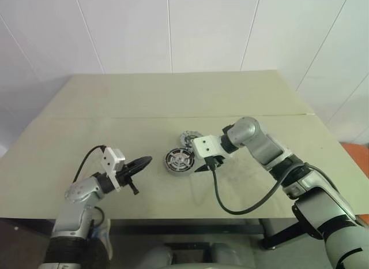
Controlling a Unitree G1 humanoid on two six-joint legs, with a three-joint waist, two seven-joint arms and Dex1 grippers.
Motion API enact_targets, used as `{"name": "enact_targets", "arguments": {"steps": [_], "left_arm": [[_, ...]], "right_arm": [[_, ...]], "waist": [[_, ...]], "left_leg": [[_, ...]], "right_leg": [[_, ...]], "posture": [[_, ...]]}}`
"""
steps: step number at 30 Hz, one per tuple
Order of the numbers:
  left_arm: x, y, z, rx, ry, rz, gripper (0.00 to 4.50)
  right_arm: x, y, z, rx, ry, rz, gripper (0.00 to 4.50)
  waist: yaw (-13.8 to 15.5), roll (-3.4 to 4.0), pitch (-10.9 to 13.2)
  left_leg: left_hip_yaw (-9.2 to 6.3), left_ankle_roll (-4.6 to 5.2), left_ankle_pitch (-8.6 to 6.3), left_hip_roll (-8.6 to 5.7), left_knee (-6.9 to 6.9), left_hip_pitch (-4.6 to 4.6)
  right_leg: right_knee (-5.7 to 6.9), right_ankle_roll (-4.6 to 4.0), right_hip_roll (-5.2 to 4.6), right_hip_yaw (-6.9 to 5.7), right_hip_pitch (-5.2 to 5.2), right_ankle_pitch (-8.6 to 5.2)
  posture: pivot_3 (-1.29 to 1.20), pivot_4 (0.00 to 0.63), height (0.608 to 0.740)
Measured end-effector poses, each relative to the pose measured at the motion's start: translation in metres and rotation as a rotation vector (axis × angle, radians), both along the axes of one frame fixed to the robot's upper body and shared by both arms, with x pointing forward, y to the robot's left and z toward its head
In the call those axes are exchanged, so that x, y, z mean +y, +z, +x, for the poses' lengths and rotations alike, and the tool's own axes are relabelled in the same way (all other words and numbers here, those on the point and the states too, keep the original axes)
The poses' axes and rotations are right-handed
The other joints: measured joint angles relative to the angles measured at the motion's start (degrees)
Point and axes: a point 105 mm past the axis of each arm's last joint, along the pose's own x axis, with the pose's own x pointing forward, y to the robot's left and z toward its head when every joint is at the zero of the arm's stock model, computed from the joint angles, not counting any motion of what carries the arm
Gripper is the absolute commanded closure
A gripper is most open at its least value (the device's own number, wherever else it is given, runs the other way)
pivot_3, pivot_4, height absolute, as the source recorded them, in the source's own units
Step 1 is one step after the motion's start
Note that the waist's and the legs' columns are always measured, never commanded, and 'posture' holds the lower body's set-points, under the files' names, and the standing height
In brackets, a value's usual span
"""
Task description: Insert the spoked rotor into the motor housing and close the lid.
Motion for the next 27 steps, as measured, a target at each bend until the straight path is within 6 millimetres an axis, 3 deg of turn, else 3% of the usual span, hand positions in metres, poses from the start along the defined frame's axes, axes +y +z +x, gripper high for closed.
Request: {"name": "enact_targets", "arguments": {"steps": [6,18,22,27], "left_arm": [[0.0,-0.002,-0.001,0.019,-0.008,0.003,4.5],[0.001,-0.005,0.001,0.034,-0.009,0.001,4.5],[0.001,-0.006,0.001,0.035,-0.007,0.001,4.5],[0.002,-0.006,0.001,0.035,0.0,0.002,4.5]], "right_arm": [[0.015,-0.007,-0.002,-0.077,0.075,-0.02,0.85],[0.01,-0.014,0.001,-0.112,0.095,-0.065,0.85],[0.009,-0.017,0.0,-0.109,0.094,-0.072,1.74],[0.008,-0.018,0.001,-0.123,0.093,-0.07,3.5]], "waist": [[0.1,0.0,0.0],[0.0,0.01,0.0],[0.0,0.01,0.0],[0.0,0.0,0.0]], "left_leg": [[0.05,0.0,0.0,0.0,0.0,0.0],[0.08,0.0,0.0,0.01,-0.01,0.01],[0.08,0.0,0.0,0.01,0.0,0.01],[0.09,-0.01,0.0,0.01,0.0,0.03]], "right_leg": [[0.05,-0.01,0.02,0.04,-0.05,0.01],[0.08,-0.02,0.04,0.08,-0.08,0.02],[0.08,-0.03,0.04,0.08,-0.08,0.02],[0.08,-0.03,0.05,0.09,-0.07,0.02]], "posture": [[0.0,0.0,0.74],[0.0,0.0,0.74],[0.0,0.0,0.74],[0.0,0.0,0.74]]}}
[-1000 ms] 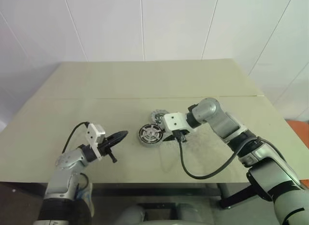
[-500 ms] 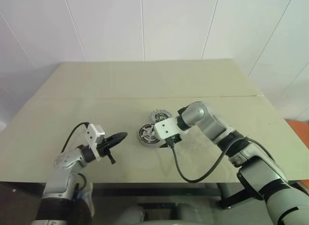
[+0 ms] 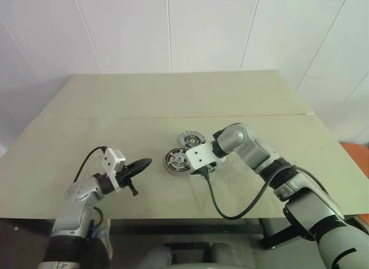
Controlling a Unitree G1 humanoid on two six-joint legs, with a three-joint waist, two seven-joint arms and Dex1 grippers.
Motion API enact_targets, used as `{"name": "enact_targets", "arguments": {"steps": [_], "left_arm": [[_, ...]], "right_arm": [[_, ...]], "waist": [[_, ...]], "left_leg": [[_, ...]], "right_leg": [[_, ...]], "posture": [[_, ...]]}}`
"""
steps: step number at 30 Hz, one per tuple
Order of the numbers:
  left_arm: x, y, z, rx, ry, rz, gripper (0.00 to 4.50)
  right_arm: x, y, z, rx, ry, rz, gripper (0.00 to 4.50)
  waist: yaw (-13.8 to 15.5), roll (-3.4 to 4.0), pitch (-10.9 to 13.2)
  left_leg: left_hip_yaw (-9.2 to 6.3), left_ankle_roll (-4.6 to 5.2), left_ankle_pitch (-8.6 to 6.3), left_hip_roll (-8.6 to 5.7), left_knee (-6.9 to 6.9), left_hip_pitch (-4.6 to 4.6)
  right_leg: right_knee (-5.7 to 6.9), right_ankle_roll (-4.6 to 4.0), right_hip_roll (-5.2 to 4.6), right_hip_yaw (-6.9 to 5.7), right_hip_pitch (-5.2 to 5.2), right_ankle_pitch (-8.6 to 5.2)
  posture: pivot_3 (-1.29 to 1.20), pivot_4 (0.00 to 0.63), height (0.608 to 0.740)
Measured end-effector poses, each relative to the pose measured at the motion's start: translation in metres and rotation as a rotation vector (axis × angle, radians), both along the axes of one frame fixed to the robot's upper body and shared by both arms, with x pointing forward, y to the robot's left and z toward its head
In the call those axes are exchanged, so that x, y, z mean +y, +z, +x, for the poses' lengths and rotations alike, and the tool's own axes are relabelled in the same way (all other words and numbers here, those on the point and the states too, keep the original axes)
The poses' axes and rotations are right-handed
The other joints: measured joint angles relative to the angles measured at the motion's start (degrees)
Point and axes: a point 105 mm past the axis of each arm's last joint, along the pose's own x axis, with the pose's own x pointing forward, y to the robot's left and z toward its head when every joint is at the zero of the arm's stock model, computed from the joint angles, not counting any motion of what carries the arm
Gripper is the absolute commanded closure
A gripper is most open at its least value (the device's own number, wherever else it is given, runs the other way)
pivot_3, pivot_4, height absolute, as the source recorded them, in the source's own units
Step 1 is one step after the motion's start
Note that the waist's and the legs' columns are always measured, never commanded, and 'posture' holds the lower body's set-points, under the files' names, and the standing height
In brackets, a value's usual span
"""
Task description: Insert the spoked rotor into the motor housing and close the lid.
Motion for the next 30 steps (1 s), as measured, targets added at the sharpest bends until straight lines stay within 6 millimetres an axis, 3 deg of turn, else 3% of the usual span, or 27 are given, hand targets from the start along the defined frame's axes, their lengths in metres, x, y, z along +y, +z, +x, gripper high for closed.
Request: {"name": "enact_targets", "arguments": {"steps": [2,20,21,30], "left_arm": [[0.0005,0.0,0.0004,0.0,0.005,0.001,4.5],[0.0006,-0.0019,0.0008,0.007,0.01,0.003,4.5],[0.0004,-0.0023,0.0008,0.008,0.009,0.004,4.5],[-0.0014,-0.004,0.0028,0.016,0.001,0.009,4.5]], "right_arm": [[-0.0009,-0.0009,0.0003,-0.001,0.002,-0.003,4.12],[-0.003,-0.0006,0.0033,0.022,-0.043,0.018,4.12],[-0.0032,-0.0007,0.0032,0.024,-0.044,0.02,4.46],[-0.0052,-0.0052,0.001,0.041,-0.064,0.035,4.48]], "waist": [[-0.1,0.0,0.0],[0.0,0.0,0.0],[0.0,0.0,0.0],[0.0,0.0,0.0]], "left_leg": [[0.04,-0.02,0.01,0.01,0.01,0.03],[0.2,-0.09,0.05,0.29,0.04,0.07],[0.2,-0.09,0.05,0.29,0.04,0.07],[0.21,-0.09,0.05,0.29,0.03,0.07]], "right_leg": [[0.05,-0.01,0.01,0.03,0.0,0.0],[0.03,-0.25,0.19,0.01,-0.02,0.14],[0.03,-0.25,0.19,0.01,-0.02,0.14],[0.02,-0.24,0.19,0.01,-0.01,0.14]], "posture": [[0.0,0.0,0.74],[0.0,0.0,0.74],[0.0,0.0,0.74],[0.0,0.0,0.74]]}}
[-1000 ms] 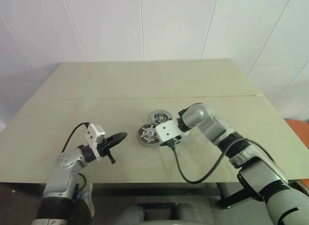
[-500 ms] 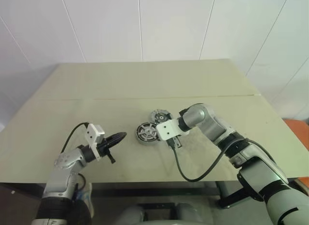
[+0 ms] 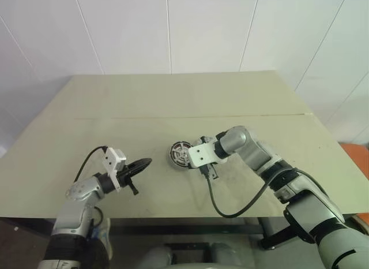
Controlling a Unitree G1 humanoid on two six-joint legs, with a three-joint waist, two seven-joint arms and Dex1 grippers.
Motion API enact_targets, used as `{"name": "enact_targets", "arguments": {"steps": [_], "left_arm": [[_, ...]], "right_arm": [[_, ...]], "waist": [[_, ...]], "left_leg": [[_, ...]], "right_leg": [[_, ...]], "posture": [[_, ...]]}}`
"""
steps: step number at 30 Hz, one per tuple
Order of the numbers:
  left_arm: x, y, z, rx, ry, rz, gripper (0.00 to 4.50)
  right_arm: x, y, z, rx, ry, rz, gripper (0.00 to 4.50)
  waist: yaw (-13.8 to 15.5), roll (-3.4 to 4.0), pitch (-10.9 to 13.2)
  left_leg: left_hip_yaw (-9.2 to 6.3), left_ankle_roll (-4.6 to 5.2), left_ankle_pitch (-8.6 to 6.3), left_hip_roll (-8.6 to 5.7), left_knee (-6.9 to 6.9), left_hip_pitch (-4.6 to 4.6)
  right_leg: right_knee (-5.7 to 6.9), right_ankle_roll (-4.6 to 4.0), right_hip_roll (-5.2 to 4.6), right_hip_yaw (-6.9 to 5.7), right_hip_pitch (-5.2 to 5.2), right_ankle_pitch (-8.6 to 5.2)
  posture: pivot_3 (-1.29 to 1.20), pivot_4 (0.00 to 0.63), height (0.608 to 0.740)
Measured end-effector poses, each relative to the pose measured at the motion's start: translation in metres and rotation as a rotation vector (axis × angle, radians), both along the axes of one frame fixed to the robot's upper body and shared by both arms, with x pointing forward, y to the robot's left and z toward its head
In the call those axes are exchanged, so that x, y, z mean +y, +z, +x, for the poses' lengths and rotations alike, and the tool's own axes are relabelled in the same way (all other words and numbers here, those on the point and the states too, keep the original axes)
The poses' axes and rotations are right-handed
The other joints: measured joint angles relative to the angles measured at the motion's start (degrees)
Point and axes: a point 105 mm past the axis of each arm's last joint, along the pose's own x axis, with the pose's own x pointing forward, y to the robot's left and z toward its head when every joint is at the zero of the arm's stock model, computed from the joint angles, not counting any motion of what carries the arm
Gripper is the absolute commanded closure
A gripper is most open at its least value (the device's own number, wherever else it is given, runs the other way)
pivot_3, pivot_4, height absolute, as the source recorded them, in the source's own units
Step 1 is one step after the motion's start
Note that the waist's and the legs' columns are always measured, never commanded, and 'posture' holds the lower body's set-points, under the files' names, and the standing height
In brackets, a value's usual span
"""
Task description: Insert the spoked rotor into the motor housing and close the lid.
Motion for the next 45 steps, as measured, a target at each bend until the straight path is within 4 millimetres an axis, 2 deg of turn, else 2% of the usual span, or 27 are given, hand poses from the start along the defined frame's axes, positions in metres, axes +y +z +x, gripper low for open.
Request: {"name": "enact_targets", "arguments": {"steps": [12,17,27,38,45], "left_arm": [[-0.001,-0.005,0.0,0.012,-0.003,0.017,4.5],[-0.002,-0.005,0.001,0.01,-0.004,0.02,4.5],[-0.001,-0.008,0.001,0.021,-0.001,0.02,4.5],[0.002,-0.011,0.002,0.026,0.005,0.031,4.5],[0.002,-0.011,0.002,0.023,0.005,0.033,4.5]], "right_arm": [[-0.008,0.004,0.0,0.0,0.011,-0.043,4.48],[-0.007,0.014,-0.011,0.091,-0.01,-0.049,4.48],[-0.005,0.018,-0.029,0.233,-0.159,0.0,4.48],[-0.012,0.017,-0.039,0.352,-0.252,0.017,4.48],[-0.003,0.015,-0.042,0.444,-0.325,0.063,4.48]], "waist": [[0.1,0.0,0.0],[0.1,0.0,0.0],[0.1,0.0,0.0],[0.1,0.0,0.0],[0.1,0.0,0.0]], "left_leg": [[0.0,0.0,0.0,0.02,0.01,-0.03],[-0.01,0.01,-0.01,0.03,-0.06,-0.1],[0.0,0.0,-0.01,0.03,-0.05,-0.12],[0.0,0.0,-0.02,0.03,-0.04,-0.14],[0.0,0.0,-0.02,0.03,-0.05,-0.14]], "right_leg": [[-0.05,-0.01,0.01,0.0,0.01,0.01],[-0.1,-0.01,0.0,-0.01,-0.09,0.01],[-0.11,0.0,-0.02,-0.02,-0.1,0.0],[-0.14,0.18,-0.05,-0.04,-0.09,-0.1],[-0.14,0.17,-0.05,-0.04,-0.1,-0.1]], "posture": [[0.0,0.0,0.74],[0.0,0.0,0.74],[0.0,0.0,0.74],[0.0,0.0,0.74],[0.0,0.0,0.74]]}}
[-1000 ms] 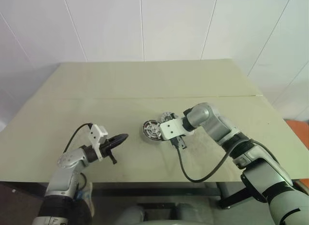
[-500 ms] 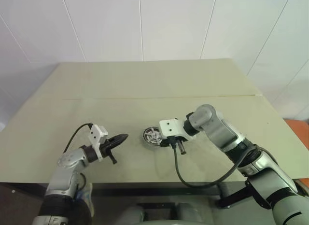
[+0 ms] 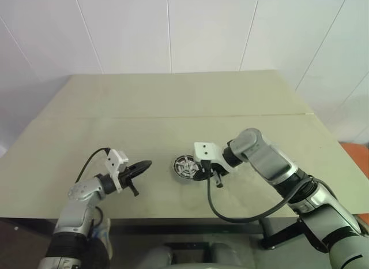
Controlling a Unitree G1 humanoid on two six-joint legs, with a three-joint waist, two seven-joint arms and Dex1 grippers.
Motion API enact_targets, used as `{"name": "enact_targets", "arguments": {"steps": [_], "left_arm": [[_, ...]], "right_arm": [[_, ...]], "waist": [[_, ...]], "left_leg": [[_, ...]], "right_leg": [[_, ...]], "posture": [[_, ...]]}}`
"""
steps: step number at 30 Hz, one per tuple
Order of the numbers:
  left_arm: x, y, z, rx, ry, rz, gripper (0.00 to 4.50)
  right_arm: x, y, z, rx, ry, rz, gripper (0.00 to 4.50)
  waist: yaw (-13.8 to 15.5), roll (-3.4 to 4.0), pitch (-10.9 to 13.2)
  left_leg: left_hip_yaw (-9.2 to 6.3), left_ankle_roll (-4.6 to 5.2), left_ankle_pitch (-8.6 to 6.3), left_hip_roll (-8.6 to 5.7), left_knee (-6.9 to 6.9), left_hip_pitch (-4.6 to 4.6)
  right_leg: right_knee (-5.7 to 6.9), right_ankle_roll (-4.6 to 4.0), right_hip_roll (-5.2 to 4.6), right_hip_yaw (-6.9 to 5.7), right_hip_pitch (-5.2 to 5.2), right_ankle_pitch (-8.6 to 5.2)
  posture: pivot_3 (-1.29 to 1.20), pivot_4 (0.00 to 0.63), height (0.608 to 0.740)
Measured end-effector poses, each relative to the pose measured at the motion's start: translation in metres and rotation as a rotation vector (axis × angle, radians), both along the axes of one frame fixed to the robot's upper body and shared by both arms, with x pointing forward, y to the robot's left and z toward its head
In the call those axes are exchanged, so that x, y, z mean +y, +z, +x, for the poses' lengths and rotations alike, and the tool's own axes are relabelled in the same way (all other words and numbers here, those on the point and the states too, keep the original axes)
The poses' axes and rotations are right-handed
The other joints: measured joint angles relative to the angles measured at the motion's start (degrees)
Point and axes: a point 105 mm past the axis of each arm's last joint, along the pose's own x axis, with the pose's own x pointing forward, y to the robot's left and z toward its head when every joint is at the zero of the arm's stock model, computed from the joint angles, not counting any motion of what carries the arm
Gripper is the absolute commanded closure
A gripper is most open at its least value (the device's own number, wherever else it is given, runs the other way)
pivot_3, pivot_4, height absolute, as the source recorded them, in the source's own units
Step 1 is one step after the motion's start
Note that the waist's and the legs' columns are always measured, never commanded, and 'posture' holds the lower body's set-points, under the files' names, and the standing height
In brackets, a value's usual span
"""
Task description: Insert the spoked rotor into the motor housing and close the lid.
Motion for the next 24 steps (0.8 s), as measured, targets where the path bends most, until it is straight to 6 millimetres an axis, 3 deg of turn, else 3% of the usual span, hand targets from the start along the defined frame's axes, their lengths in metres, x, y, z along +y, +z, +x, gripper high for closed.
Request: {"name": "enact_targets", "arguments": {"steps": [8,18,24], "left_arm": [[0.001,0.001,0.0,-0.001,-0.003,0.004,4.5],[0.0,0.002,0.0,-0.005,-0.012,0.005,4.5],[-0.002,0.003,0.0,-0.007,-0.033,0.003,4.5]], "right_arm": [[0.022,0.001,0.004,0.053,-0.059,0.067,4.48],[0.026,0.004,0.027,0.023,-0.125,0.077,4.48],[0.021,0.01,0.04,-0.105,-0.072,0.096,4.48]], "waist": [[-0.1,0.0,0.0],[-0.1,0.0,0.0],[-0.1,0.0,0.0]], "left_leg": [[0.02,0.0,0.0,0.01,0.01,0.03],[0.03,0.0,0.0,0.01,0.01,0.02],[0.04,0.0,0.0,0.01,0.0,0.03]], "right_leg": [[0.03,-0.02,0.0,-0.04,0.0,0.01],[0.03,-0.17,0.0,-0.05,-0.01,0.12],[0.02,-0.17,0.01,-0.05,-0.01,0.12]], "posture": [[0.0,0.0,0.74],[0.0,0.0,0.74],[0.0,0.0,0.74]]}}
